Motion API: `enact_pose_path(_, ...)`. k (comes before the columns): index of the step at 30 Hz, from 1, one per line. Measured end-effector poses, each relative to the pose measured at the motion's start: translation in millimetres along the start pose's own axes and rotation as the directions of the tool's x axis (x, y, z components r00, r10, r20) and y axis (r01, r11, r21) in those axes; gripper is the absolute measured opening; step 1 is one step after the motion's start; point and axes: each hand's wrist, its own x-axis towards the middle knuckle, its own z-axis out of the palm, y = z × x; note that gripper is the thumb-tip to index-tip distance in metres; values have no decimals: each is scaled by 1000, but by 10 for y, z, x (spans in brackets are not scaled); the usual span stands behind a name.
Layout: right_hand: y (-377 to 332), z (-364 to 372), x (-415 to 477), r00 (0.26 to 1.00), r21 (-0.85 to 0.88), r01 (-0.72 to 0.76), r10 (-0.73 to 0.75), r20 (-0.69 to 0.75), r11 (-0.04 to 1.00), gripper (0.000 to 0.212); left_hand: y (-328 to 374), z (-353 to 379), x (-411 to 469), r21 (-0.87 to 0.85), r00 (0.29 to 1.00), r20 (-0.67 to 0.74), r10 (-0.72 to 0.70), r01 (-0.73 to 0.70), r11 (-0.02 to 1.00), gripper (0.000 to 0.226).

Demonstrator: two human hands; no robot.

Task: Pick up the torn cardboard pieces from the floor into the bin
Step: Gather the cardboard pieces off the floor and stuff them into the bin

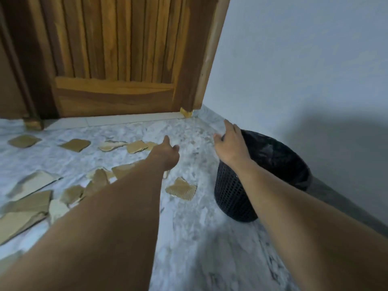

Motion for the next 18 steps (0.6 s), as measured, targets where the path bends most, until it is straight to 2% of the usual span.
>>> enact_pose_path(3, -217, 524, 9, 998, 35, -11, 9, 56, 999, 64, -495, -108, -67, 72, 1000, -17, -24, 25, 997, 66)
enact_pose_path(5, -230, 939, 12, 989, 47, -44, 37, 146, 998, 67, -930, -203, -62, 179, 998, -28, -52, 56, 982, 65)
enact_pose_path(7, -126, 1362, -16, 960, 35, -100, 87, 266, 994, 72, -1372, -339, -27, 197, 991, -64, -115, 126, 972, 71)
enact_pose_path(10, 148, 1978, -58, 888, -66, -212, 220, 404, 975, 86, -1969, -467, 129, 251, 976, -124, -181, 207, 946, 83)
enact_pose_path(13, 377, 2530, -21, 821, -210, -306, 369, 436, 929, 101, -2287, -373, 273, 279, 955, -184, -232, 277, 920, 94)
enact_pose_path(14, 435, 2706, 24, 835, -243, -270, 353, 423, 932, 103, -2384, -291, 353, 266, 947, -200, -249, 298, 917, 97)
enact_pose_path(16, 495, 3003, 199, 882, -278, -115, 227, 414, 954, 100, -2536, -102, 554, 236, 929, -230, -289, 341, 910, 110)
enact_pose_path(18, 487, 3199, 459, 900, -262, -9, 122, 418, 965, 96, -2625, 71, 722, 171, 894, -275, -355, 409, 897, 105)
